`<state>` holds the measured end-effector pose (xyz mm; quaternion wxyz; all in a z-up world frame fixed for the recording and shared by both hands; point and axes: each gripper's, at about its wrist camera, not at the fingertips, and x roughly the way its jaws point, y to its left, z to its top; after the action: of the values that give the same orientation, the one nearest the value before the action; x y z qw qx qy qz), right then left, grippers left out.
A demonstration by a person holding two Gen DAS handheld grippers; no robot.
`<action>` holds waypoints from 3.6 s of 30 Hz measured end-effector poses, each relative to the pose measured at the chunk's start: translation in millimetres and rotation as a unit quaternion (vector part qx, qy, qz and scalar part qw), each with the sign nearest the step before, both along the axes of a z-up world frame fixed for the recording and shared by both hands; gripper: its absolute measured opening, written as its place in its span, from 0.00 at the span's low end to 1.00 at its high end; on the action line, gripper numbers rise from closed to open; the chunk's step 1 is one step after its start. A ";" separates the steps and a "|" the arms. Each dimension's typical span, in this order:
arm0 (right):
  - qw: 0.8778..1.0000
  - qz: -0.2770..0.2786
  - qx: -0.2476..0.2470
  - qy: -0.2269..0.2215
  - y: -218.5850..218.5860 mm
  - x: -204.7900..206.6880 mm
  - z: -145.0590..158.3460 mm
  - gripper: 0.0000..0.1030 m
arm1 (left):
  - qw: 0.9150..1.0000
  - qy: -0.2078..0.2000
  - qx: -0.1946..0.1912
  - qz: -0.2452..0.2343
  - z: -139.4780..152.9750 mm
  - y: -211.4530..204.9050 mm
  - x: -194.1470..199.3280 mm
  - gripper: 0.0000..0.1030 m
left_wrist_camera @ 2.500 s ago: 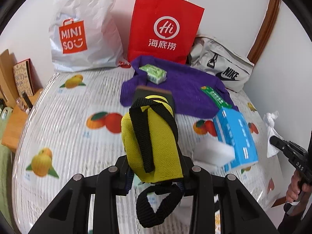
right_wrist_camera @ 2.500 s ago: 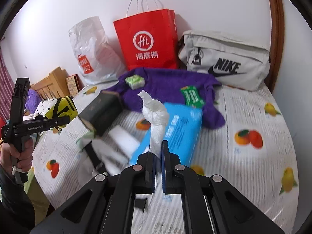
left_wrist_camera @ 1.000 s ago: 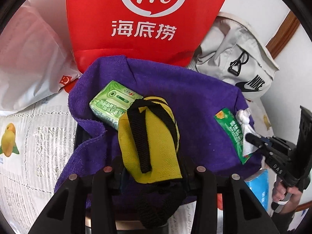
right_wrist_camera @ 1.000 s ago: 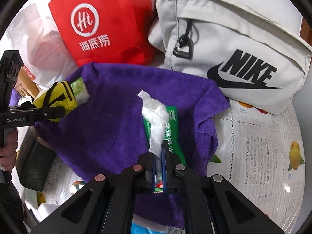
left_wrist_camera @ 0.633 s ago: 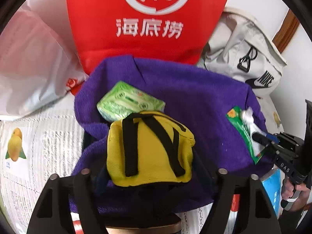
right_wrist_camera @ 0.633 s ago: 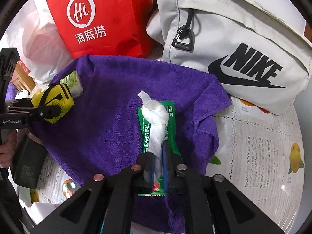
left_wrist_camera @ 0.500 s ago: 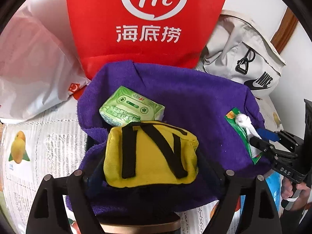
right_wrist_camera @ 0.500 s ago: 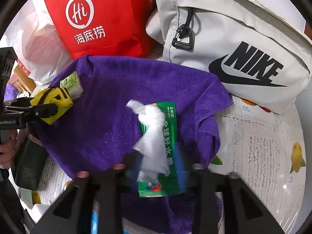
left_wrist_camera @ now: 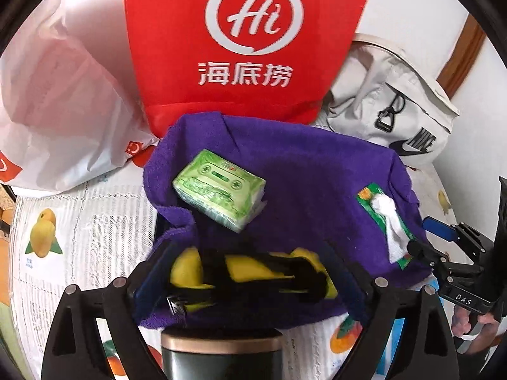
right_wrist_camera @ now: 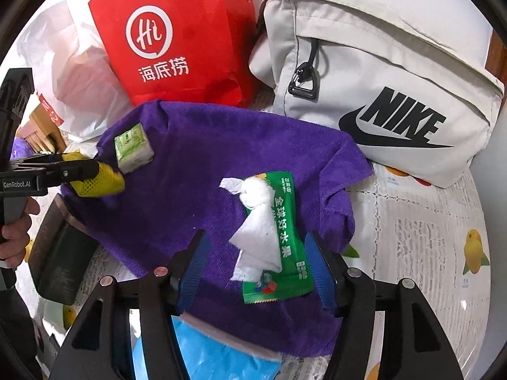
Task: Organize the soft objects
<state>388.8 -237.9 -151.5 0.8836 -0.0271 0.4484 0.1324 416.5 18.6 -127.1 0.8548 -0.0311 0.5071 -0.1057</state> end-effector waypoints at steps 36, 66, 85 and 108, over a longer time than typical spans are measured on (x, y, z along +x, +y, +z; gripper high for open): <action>0.994 0.103 0.020 -0.026 74.6 -169.1 9.2 0.60 | 0.998 -0.003 -0.023 0.052 6.4 62.3 -175.1 0.90; 0.991 0.099 0.024 -0.084 83.4 -217.6 34.6 0.46 | 0.998 -0.003 -0.052 -0.027 -28.3 32.6 -236.1 0.90; 0.998 0.035 0.028 -0.050 14.8 -288.7 -7.4 0.46 | 0.997 -0.007 -0.071 -0.019 -35.4 -17.2 -239.7 0.60; 0.998 0.037 0.042 -0.036 11.5 -293.3 -23.0 0.46 | 0.993 -0.031 -0.118 0.010 -21.4 35.6 -266.6 0.12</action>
<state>95.5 -226.4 -174.5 0.8940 -0.0116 0.4089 0.1829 150.0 54.2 -148.5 0.8613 -0.1332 0.4645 -0.1572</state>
